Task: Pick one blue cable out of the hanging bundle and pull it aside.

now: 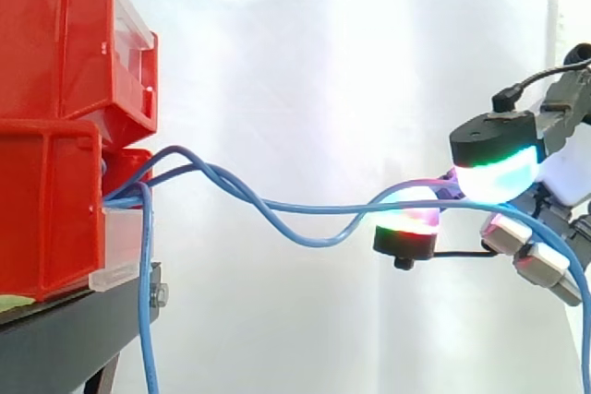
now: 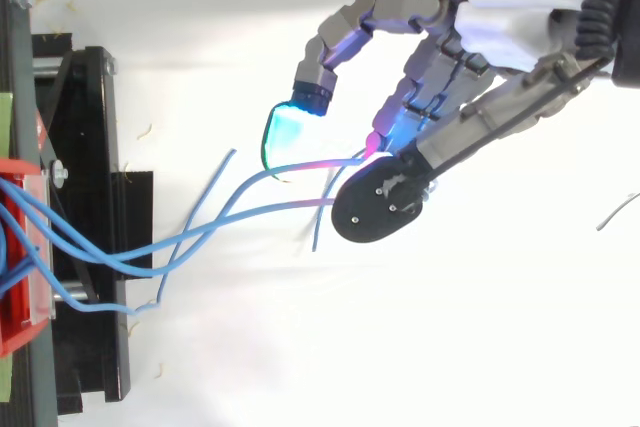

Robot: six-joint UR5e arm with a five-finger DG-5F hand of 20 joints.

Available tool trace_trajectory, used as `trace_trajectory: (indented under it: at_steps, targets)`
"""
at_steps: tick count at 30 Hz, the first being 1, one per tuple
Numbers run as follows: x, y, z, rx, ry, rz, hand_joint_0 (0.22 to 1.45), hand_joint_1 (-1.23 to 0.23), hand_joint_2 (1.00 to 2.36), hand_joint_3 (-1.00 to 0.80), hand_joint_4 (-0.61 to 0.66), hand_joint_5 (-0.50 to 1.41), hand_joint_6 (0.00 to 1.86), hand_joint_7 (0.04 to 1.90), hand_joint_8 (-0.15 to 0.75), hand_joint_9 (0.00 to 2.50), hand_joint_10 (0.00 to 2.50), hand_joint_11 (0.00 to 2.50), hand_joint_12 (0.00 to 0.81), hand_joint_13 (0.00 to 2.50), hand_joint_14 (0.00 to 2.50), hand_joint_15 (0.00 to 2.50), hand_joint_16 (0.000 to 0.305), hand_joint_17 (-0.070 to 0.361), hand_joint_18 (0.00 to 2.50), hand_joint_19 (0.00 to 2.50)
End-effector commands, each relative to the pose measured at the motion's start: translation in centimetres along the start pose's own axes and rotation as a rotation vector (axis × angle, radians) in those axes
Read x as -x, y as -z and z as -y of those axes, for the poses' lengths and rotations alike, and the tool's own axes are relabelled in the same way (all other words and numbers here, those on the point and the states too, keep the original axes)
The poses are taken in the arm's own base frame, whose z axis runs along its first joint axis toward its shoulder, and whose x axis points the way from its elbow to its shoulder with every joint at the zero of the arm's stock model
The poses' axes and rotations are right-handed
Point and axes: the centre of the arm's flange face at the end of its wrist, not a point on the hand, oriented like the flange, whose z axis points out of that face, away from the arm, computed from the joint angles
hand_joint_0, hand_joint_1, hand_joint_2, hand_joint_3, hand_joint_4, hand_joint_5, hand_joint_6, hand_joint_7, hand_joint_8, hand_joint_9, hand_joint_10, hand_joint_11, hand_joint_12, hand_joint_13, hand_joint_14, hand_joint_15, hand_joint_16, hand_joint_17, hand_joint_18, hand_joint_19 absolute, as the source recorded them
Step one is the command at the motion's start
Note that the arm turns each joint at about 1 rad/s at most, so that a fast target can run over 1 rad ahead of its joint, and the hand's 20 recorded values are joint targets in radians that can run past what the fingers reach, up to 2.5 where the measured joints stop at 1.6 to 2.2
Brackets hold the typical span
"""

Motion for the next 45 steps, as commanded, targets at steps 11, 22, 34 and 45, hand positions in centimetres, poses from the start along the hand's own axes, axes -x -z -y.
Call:
trace_trajectory:
  at_steps: [11, 22, 34, 45]
  targets:
    - [-0.18, 0.0, 0.11, -0.005, -0.04, -0.004, 0.57, -0.84, 1.0, -0.5, 0.0, -0.07, 0.87, 0.74, 0.233, 1.17, 0.02, 0.56, 0.327, 1.05, 0.03, 0.65, 0.047, 0.105, 0.8, 0.71]
    - [-0.18, 0.0, 0.11, -0.005, -0.04, -0.004, 0.52, -0.82, 1.0, -0.5, 0.02, -0.07, 0.86, 0.75, 0.249, 1.2, 0.02, 0.55, 0.35, 1.08, 0.03, 0.64, 0.05, 0.112, 0.83, 0.72]
    - [-0.01, 0.14, 0.24, -0.019, -0.037, 0.0, 0.56, -0.75, 1.01, -0.31, 0.01, -0.05, 0.86, 0.78, 0.262, 1.27, 0.02, 0.52, 0.361, 1.12, 0.03, 0.64, 0.054, 0.122, 0.87, 0.72]
    - [-0.52, 0.66, 0.51, -0.061, -0.027, -0.06, 0.57, -0.76, 1.0, -0.25, 0.02, -0.04, 0.86, 0.77, 0.3, 1.31, 0.02, 0.51, 0.404, 1.16, 0.02, 0.6, 0.064, 0.144, 0.96, 0.67]
